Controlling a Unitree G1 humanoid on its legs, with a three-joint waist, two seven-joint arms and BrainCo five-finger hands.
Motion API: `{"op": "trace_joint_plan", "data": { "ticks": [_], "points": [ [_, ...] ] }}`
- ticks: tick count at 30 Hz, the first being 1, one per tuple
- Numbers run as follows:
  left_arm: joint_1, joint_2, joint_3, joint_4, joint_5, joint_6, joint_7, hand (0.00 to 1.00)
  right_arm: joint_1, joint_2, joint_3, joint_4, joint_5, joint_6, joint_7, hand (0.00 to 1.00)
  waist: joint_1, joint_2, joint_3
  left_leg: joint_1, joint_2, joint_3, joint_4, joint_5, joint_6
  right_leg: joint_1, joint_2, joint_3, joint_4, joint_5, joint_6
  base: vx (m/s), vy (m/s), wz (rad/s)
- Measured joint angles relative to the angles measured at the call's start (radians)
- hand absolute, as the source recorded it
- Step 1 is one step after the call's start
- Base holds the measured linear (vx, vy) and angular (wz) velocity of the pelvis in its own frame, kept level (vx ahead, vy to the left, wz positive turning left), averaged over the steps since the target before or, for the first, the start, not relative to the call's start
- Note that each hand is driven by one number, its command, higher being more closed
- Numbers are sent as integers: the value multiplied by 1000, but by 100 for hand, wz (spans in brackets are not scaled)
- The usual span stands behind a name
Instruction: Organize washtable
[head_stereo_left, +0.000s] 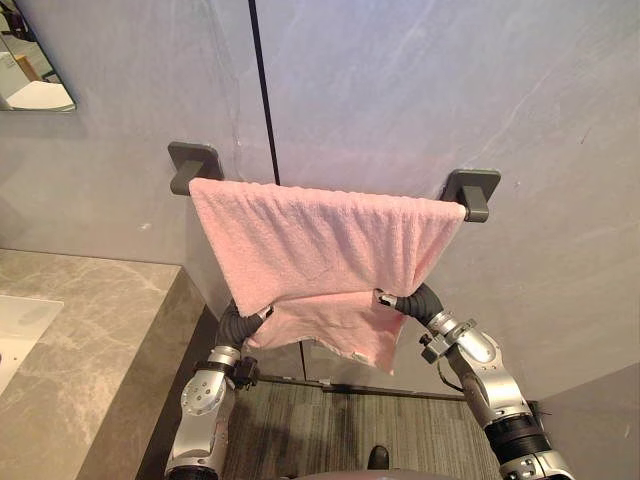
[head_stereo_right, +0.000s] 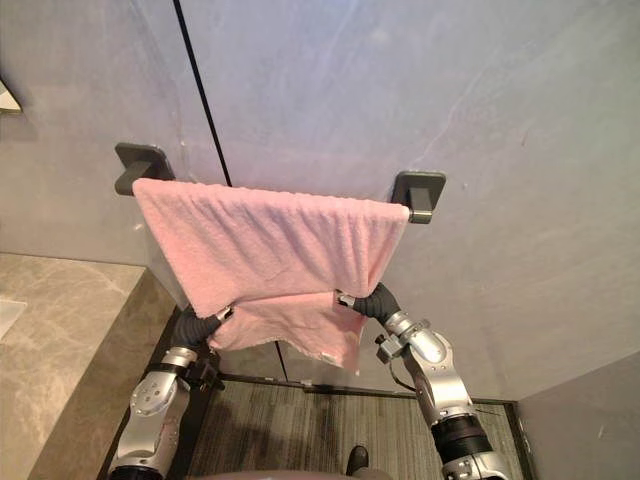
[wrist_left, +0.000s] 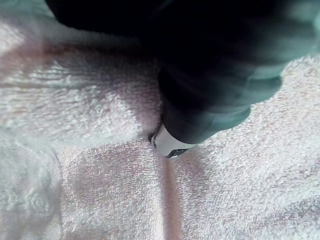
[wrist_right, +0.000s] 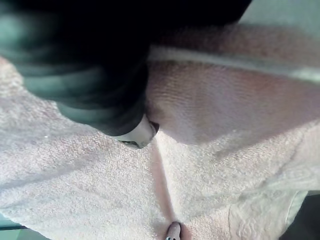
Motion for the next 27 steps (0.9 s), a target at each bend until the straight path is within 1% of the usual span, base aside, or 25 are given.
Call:
{"op": "trace_joint_plan", "data": {
  "ticks": [4, 9, 14, 18, 23, 27],
  "points": [
    [3, 8, 31, 0, -2, 1, 23, 0, 4, 0, -1, 36, -10, 6, -10, 0, 0, -5, 0, 0, -4, -3, -2, 0, 0, 0, -2, -3, 0, 0, 0, 0, 0, 0],
    [9, 6, 38, -2, -18, 1, 43, 0, 23, 0, -4, 28, -10, 7, -28, 0, 3, -11, 0, -3, -3, -4, 1, 0, 1, 0, -10, -2, 0, 1, 1, 0, 0, 0],
    [38, -16, 77, -19, -38, 1, 45, 0, 63, 22, -29, -17, -28, 7, -29, 0, 3, -14, 0, -5, -3, -1, 1, 0, 1, -1, -8, 0, 1, 1, 1, 0, 0, 0],
    [77, -40, 81, -25, -39, 5, 45, 0, 85, 40, -50, -29, -28, 7, -33, 0, 3, -14, 0, -9, -2, 1, 0, -1, 2, -1, -8, 2, 1, 0, 1, 0, 0, -1],
    [104, -40, 80, -19, -43, 5, 44, 0, 119, 49, -52, -28, -29, 6, -54, 0, 3, -12, 2, -1, -2, 1, 0, -1, 1, 0, -3, 1, 0, 1, 2, 0, 0, 0],
    [104, -38, 81, 18, -64, 5, 44, 0, 149, 64, -65, -22, -36, 6, -73, 0, 0, -9, 3, 3, -3, 0, 1, -1, 1, 4, -4, 1, 0, 1, 2, 0, 0, 0]
  ]
}}
